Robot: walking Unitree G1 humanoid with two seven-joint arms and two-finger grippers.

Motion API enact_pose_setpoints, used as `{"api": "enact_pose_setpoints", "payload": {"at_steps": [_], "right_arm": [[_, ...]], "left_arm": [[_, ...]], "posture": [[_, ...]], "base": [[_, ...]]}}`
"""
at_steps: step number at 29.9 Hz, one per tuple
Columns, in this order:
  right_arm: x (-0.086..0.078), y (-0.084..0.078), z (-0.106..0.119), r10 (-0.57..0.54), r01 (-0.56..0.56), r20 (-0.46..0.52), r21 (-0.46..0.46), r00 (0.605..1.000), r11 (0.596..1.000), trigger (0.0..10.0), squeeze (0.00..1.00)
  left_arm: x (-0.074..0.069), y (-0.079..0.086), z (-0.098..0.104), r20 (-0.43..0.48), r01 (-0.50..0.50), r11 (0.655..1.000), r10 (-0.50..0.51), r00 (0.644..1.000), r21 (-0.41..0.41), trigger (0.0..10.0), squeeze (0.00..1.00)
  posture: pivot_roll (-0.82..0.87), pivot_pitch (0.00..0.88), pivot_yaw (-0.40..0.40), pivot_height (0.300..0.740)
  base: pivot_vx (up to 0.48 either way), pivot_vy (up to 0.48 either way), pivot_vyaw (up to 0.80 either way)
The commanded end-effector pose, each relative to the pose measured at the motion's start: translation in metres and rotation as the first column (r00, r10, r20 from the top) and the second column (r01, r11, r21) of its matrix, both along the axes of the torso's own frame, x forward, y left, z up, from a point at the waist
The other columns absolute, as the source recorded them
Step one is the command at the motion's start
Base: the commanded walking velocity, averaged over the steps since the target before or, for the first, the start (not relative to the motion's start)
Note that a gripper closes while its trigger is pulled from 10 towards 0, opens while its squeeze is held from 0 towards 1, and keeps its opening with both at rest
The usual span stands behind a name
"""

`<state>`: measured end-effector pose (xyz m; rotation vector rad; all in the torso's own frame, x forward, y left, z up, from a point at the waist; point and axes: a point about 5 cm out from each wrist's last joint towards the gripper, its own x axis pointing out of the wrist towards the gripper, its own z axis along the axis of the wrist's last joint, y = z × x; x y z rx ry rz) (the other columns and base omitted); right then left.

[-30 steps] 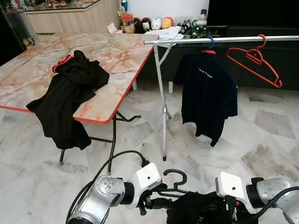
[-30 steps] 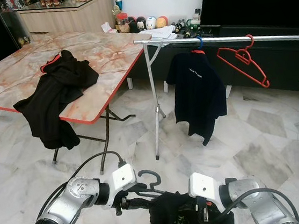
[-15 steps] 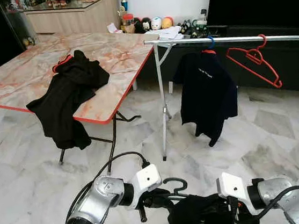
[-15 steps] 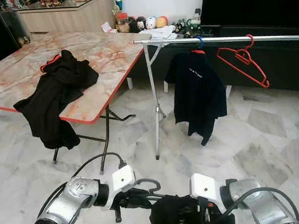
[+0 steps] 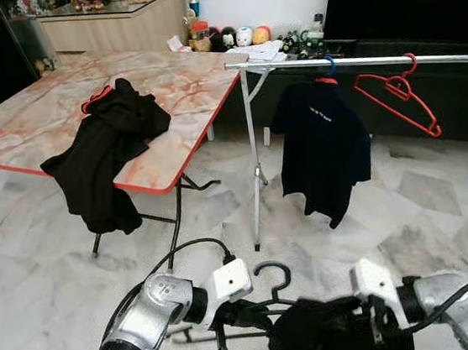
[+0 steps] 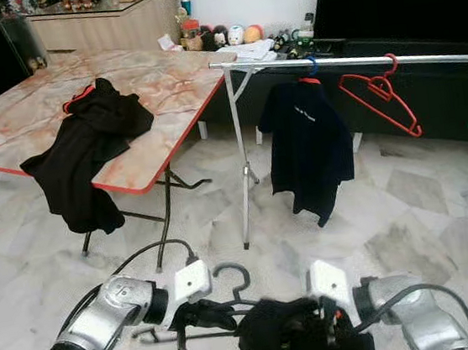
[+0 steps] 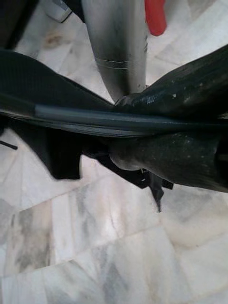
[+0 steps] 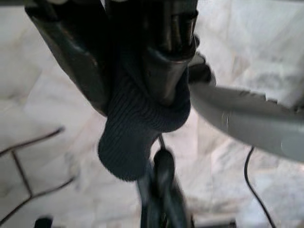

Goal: Hang hanger

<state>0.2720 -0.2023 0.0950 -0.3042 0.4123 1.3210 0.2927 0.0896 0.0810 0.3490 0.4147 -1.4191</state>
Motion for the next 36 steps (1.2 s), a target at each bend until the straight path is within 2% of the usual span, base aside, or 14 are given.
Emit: {"api": "enact_pose_setpoints", "payload": {"at_steps": [1, 33, 34, 35, 36], "right_arm": [[-0.003, 0.009, 0.005, 0.047, -0.047, 0.001, 0.065, 0.999, 0.997, 10.0, 0.0], [-0.003, 0.009, 0.005, 0.047, -0.047, 0.001, 0.065, 0.999, 0.997, 10.0, 0.0], [-0.006, 0.012, 0.013, 0.017, -0.01, -0.031, 0.225, 0.999, 0.974, 10.0, 0.0], [-0.006, 0.012, 0.013, 0.017, -0.01, -0.031, 0.225, 0.999, 0.974, 10.0, 0.0], [-0.007, 0.014, 0.021, 0.0, 0.022, -0.057, 0.377, 0.998, 0.926, 10.0, 0.0]], "left_arm": [[0.001, 0.001, 0.001, -0.002, -0.024, 1.0, 0.024, 1.0, -0.006, 0.0, 0.0], [0.001, 0.001, 0.001, -0.002, -0.024, 1.0, 0.024, 1.0, -0.006, 0.0, 0.0], [0.0, 0.0, 0.002, -0.008, -0.014, 1.0, 0.014, 1.0, -0.007, 0.0, 0.0], [0.0, 0.0, 0.002, -0.008, -0.014, 1.0, 0.014, 1.0, -0.007, 0.0, 0.0], [-0.002, 0.001, 0.001, -0.015, -0.002, 1.0, 0.002, 1.0, -0.003, 0.0, 0.0]], "posture": [[-0.06, 0.025, 0.054, 0.74], [-0.06, 0.025, 0.054, 0.74], [-0.05, 0.029, 0.055, 0.74], [-0.05, 0.029, 0.055, 0.74], [-0.05, 0.029, 0.055, 0.74]], "base": [[0.0, 0.0, 0.0], [0.0, 0.0, 0.0], [0.0, 0.0, 0.0], [0.0, 0.0, 0.0], [0.0, 0.0, 0.0]]}}
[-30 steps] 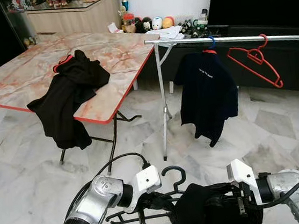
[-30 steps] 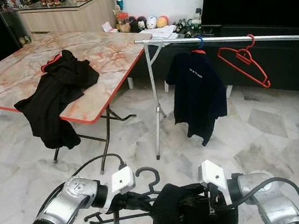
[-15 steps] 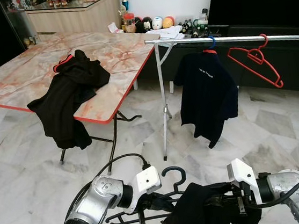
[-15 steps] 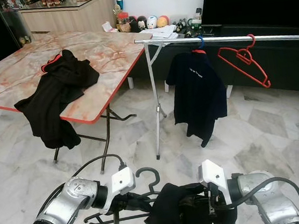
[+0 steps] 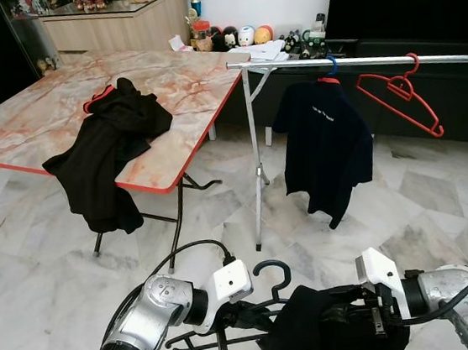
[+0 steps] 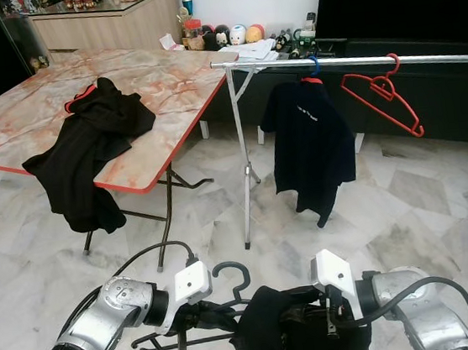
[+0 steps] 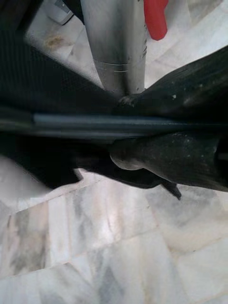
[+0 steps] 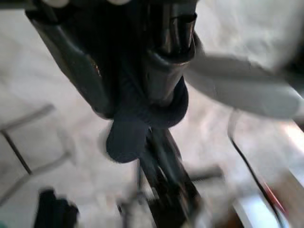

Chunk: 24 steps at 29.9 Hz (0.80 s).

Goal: Hang hanger

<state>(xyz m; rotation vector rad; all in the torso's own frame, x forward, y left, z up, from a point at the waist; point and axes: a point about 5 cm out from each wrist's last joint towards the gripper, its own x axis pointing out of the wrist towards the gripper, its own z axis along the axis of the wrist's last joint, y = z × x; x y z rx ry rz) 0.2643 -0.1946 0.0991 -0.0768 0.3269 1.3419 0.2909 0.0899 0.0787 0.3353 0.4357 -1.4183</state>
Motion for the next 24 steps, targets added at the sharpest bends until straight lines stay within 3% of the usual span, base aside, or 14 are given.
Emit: {"api": "enact_pose_setpoints", "payload": {"at_steps": [1, 8, 9, 10, 11, 12, 18, 24], "right_arm": [[0.0003, 0.0058, 0.0173, 0.003, -0.006, 0.014, 0.173, 1.0, 0.985, 10.0, 0.0], [0.0018, 0.007, 0.0209, -0.003, 0.002, 0.006, 0.225, 1.0, 0.974, 10.0, 0.0], [0.0012, 0.0071, 0.021, -0.003, 0.002, 0.001, 0.23, 1.0, 0.973, 6.2, 0.0], [0.0003, 0.0072, 0.0215, -0.006, 0.008, -0.007, 0.238, 1.0, 0.971, 0.7, 0.0], [0.0002, 0.0072, 0.0216, -0.009, 0.011, -0.01, 0.242, 1.0, 0.97, 0.7, 0.0], [0.0002, 0.007, 0.0216, -0.014, 0.017, -0.013, 0.245, 1.0, 0.969, 0.0, 0.0], [0.0036, 0.0032, 0.0256, -0.083, 0.086, -0.022, 0.306, 0.996, 0.948, 0.0, 0.0], [0.0028, 0.0016, 0.0262, -0.09, 0.094, -0.029, 0.309, 0.996, 0.946, 0.0, 0.0]], "left_arm": [[-0.0003, 0.001, 0.0037, 0.007, 0.003, 1.0, -0.003, 1.0, -0.007, 0.0, 0.0], [-0.0016, 0.0018, 0.0034, 0.002, 0.015, 1.0, -0.015, 1.0, -0.002, 0.0, 0.0], [-0.0017, 0.0019, 0.0034, 0.002, 0.017, 1.0, -0.016, 1.0, -0.001, 0.0, 0.0], [-0.0018, 0.002, 0.0035, 0.002, 0.016, 1.0, -0.016, 1.0, 0.001, 0.0, 0.0], [-0.0019, 0.002, 0.0035, 0.002, 0.015, 1.0, -0.015, 1.0, 0.002, 0.0, 0.0], [-0.0019, 0.0021, 0.0035, 0.001, 0.015, 1.0, -0.015, 1.0, 0.002, 0.0, 0.0], [-0.0022, 0.0026, 0.0032, 0.003, 0.011, 1.0, -0.011, 1.0, 0.004, 0.0, 0.0], [-0.0021, 0.0029, 0.003, 0.002, 0.01, 1.0, -0.01, 1.0, 0.006, 0.0, 0.0]], "posture": [[-0.05, 0.029, 0.055, 0.74], [-0.05, 0.03, 0.054, 0.74], [-0.05, 0.03, 0.053, 0.74], [-0.05, 0.03, 0.053, 0.74], [-0.05, 0.03, 0.053, 0.74], [-0.05, 0.03, 0.053, 0.74], [-0.05, 0.032, 0.053, 0.74], [-0.05, 0.032, 0.053, 0.74]], "base": [[0.0, 0.0, 0.0], [0.0, 0.0, 0.0], [0.0, 0.0, 0.0], [0.0, 0.0, 0.0], [0.0, 0.0, 0.0], [0.0, 0.0, 0.0], [0.0, 0.0, 0.0], [0.0, 0.0, 0.0]]}}
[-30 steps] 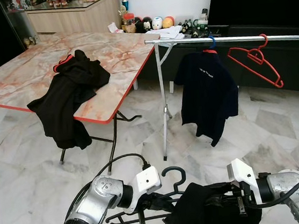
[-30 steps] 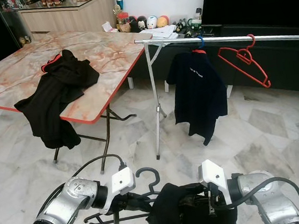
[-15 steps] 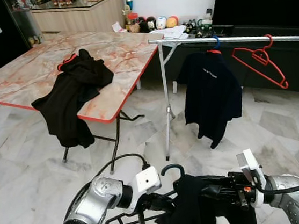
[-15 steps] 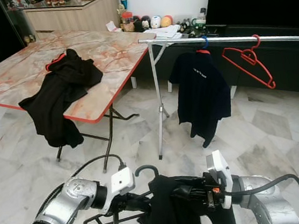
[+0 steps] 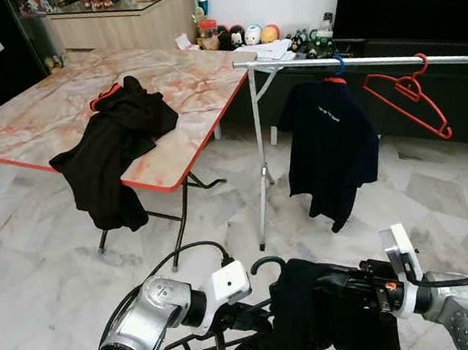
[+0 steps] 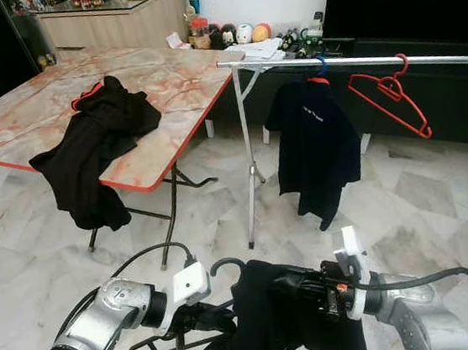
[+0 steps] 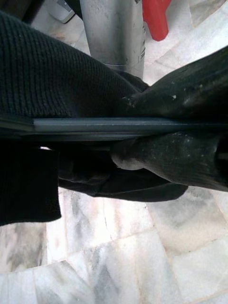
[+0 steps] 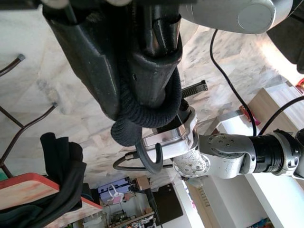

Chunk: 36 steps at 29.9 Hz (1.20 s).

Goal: Hang hanger

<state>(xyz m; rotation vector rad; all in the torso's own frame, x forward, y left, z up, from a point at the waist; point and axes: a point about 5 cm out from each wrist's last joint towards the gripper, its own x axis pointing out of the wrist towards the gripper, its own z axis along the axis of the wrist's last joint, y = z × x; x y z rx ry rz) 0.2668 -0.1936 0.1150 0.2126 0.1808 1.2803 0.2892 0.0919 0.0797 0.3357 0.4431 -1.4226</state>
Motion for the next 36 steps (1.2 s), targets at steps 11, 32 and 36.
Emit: {"api": "enact_pose_setpoints", "payload": {"at_steps": [11, 32, 36], "right_arm": [[0.0, -0.003, 0.007, -0.05, 0.05, 0.034, 0.012, 0.998, 0.999, 0.0, 0.0], [0.016, -0.04, -0.001, -0.409, 0.419, 0.1, -0.104, 0.907, 0.902, 0.0, 0.0], [0.007, -0.052, -0.008, -0.424, 0.437, 0.11, -0.171, 0.899, 0.883, 0.0, 0.0]], "left_arm": [[-0.002, 0.003, 0.001, 0.008, 0.006, 1.0, -0.006, 1.0, 0.009, 0.0, 0.0], [-0.009, 0.03, -0.01, -0.017, -0.016, 0.997, 0.017, 1.0, 0.077, 0.0, 0.0], [-0.013, 0.048, -0.012, -0.033, -0.025, 0.993, 0.029, 0.999, 0.114, 0.0, 0.0]], "posture": [[-0.05, 0.032, 0.053, 0.74], [-0.06, 0.012, 0.055, 0.74], [-0.06, 0.006, 0.056, 0.74]], "base": [[0.0, 0.0, 0.0], [0.0, 0.0, 0.0], [0.0, 0.0, 0.0]]}}
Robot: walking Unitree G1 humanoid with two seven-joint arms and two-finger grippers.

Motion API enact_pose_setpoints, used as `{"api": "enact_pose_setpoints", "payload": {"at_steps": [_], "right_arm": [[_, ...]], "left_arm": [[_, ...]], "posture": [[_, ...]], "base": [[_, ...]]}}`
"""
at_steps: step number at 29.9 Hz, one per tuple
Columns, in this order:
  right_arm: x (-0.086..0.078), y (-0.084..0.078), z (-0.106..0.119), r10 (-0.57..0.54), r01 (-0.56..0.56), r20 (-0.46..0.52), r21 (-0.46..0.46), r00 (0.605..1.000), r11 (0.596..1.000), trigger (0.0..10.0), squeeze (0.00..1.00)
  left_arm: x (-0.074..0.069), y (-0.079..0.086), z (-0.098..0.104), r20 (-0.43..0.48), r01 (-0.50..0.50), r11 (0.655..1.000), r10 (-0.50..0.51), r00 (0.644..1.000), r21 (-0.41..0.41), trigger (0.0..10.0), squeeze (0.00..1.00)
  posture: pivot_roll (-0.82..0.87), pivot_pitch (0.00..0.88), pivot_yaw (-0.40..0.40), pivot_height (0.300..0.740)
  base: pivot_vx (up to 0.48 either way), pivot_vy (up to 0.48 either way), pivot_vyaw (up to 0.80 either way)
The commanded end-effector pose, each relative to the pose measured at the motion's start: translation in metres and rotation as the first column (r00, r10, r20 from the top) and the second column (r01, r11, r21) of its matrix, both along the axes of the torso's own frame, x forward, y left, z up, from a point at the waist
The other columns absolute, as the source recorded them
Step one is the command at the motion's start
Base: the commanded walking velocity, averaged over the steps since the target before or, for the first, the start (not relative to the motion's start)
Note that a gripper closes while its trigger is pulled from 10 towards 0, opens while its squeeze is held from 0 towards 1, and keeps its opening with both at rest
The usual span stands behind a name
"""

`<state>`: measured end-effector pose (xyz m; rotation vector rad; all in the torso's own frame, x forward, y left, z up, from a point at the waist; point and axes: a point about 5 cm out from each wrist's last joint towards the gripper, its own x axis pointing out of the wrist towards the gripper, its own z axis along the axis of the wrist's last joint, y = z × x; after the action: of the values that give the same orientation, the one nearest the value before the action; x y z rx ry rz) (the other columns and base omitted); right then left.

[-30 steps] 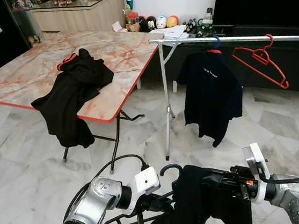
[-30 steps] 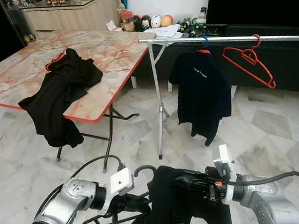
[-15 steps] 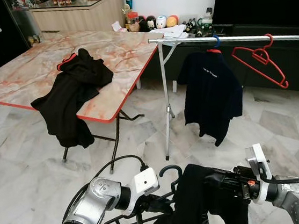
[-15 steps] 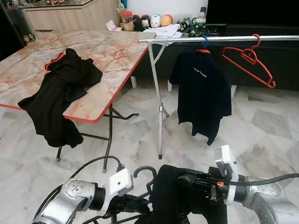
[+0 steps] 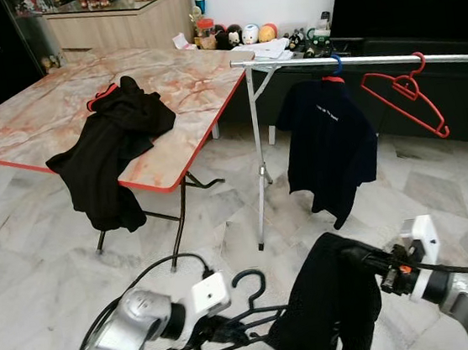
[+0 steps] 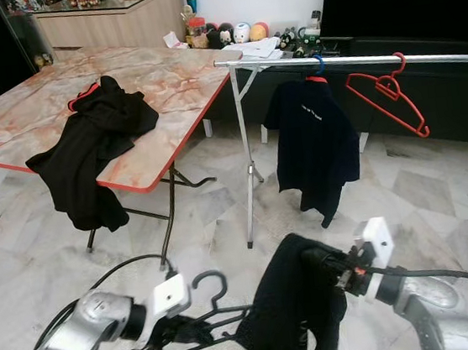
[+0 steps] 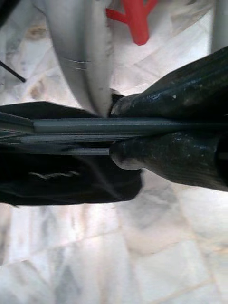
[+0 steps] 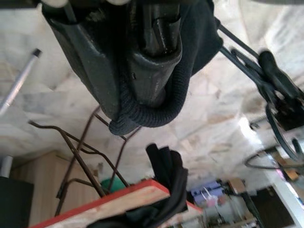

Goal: Hang hanger

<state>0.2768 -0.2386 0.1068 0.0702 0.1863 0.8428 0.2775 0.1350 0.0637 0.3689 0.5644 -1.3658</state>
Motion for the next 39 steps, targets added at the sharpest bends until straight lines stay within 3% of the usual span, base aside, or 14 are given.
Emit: {"api": "enact_pose_setpoints", "payload": {"at_steps": [1, 11, 19, 21, 22, 24, 25, 26, 29, 30, 31, 32, 33, 39], "right_arm": [[-0.003, -0.007, 0.001, -0.023, 0.024, 0.016, -0.031, 1.0, 0.999, 0.0, 0.0], [-0.019, -0.041, -0.031, -0.161, 0.141, -0.041, -0.307, 0.986, 0.941, 0.0, 0.0], [-0.012, -0.043, -0.032, -0.35, 0.347, 0.02, -0.2, 0.937, 0.917, 0.0, 0.0], [-0.008, -0.044, -0.031, -0.429, 0.429, 0.035, -0.141, 0.903, 0.892, 0.0, 0.0], [-0.005, -0.044, -0.031, -0.52, 0.52, 0.027, -0.076, 0.854, 0.851, 0.0, 0.0], [-0.005, -0.046, -0.034, -0.589, 0.589, 0.008, -0.042, 0.808, 0.807, 0.0, 0.0], [-0.005, -0.047, -0.038, -0.708, 0.709, -0.028, 0.02, 0.705, 0.705, 0.0, 0.0], [-0.007, -0.048, -0.042, -0.774, 0.775, -0.047, 0.02, 0.631, 0.631, 0.0, 0.0], [-0.014, -0.047, -0.048, -0.855, 0.856, -0.05, -0.002, 0.516, 0.517, 0.0, 0.0], [-0.019, -0.047, -0.054, -0.917, 0.918, -0.071, -0.02, 0.393, 0.395, 0.1, 0.0], [-0.022, -0.046, -0.056, -0.936, 0.938, -0.08, -0.023, 0.344, 0.346, 3.2, 0.0], [-0.024, -0.045, -0.057, -0.944, 0.947, -0.085, -0.025, 0.317, 0.32, 3.2, 0.0], [-0.026, -0.039, -0.057, -0.95, 0.953, -0.081, -0.013, 0.302, 0.304, 10.0, 0.0], [-0.02, -0.013, -0.051, -0.951, 0.952, -0.046, 0.017, 0.305, 0.304, 10.0, 0.0]], "left_arm": [[-0.001, 0.005, 0.004, 0.016, 0.023, 1.0, -0.023, 1.0, 0.011, 0.0, 0.0], [-0.01, 0.043, -0.006, -0.007, -0.04, 0.991, 0.042, 0.999, 0.126, 0.0, 0.0], [-0.001, 0.068, -0.025, 0.13, -0.332, 0.923, 0.311, 0.942, 0.195, 0.0, 0.0], [-0.001, 0.072, -0.035, 0.172, -0.412, 0.883, 0.38, 0.909, 0.223, 1.3, 0.0], [-0.003, 0.075, -0.045, 0.198, -0.503, 0.833, 0.466, 0.862, 0.23, 10.0, 0.0], [-0.003, 0.077, -0.051, 0.22, -0.583, 0.782, 0.542, 0.811, 0.221, 10.0, 0.0], [-0.008, 0.083, -0.063, 0.234, -0.723, 0.661, 0.684, 0.691, 0.202, 10.0, 0.0], [-0.014, 0.087, -0.071, 0.226, -0.782, 0.591, 0.749, 0.623, 0.197, 10.0, 0.0], [-0.028, 0.095, -0.086, 0.223, -0.845, 0.49, 0.818, 0.53, 0.214, 10.0, 0.0], [-0.042, 0.101, -0.097, 0.222, -0.883, 0.408, 0.862, 0.456, 0.231, 10.0, 0.0], [-0.051, 0.106, -0.104, 0.219, -0.905, 0.347, 0.89, 0.4, 0.245, 10.0, 0.0], [-0.056, 0.109, -0.108, 0.216, -0.917, 0.307, 0.906, 0.364, 0.256, 10.0, 0.0], [-0.067, 0.114, -0.115, 0.22, -0.929, 0.241, 0.926, 0.307, 0.282, 10.0, 0.0], [-0.11, 0.118, -0.139, 0.211, -0.915, 0.097, 0.959, 0.192, 0.392, 10.0, 0.0]], "posture": [[-0.06, 0.006, 0.056, 0.74], [-0.07, 0.0, 0.062, 0.74], [-0.06, 0.0, 0.064, 0.74], [-0.06, 0.0, 0.058, 0.74], [-0.05, 0.0, 0.052, 0.74], [-0.04, 0.0, 0.051, 0.74], [-0.05, 0.0, 0.052, 0.74], [-0.05, 0.0, 0.061, 0.74], [-0.06, 0.0, 0.073, 0.74], [-0.08, 0.0, 0.081, 0.74], [-0.08, 0.0, 0.086, 0.74], [-0.08, 0.0, 0.088, 0.74], [-0.08, 0.0, 0.092, 0.74], [-0.1, 0.0, 0.094, 0.74]], "base": [[0.0, 0.0, 0.0], [0.0, 0.0, 0.0], [0.0, 0.0, 0.0], [0.0, 0.0, 0.0], [0.0, 0.0, 0.0], [0.0, 0.0, 0.0], [0.0, 0.0, 0.0], [0.0, 0.0, 0.0], [0.0, 0.0, 0.0], [0.0, 0.0, 0.0], [0.0, 0.0, 0.0], [0.0, 0.0, 0.0], [0.0, 0.0, 0.0], [0.0, 0.0, 0.0]]}}
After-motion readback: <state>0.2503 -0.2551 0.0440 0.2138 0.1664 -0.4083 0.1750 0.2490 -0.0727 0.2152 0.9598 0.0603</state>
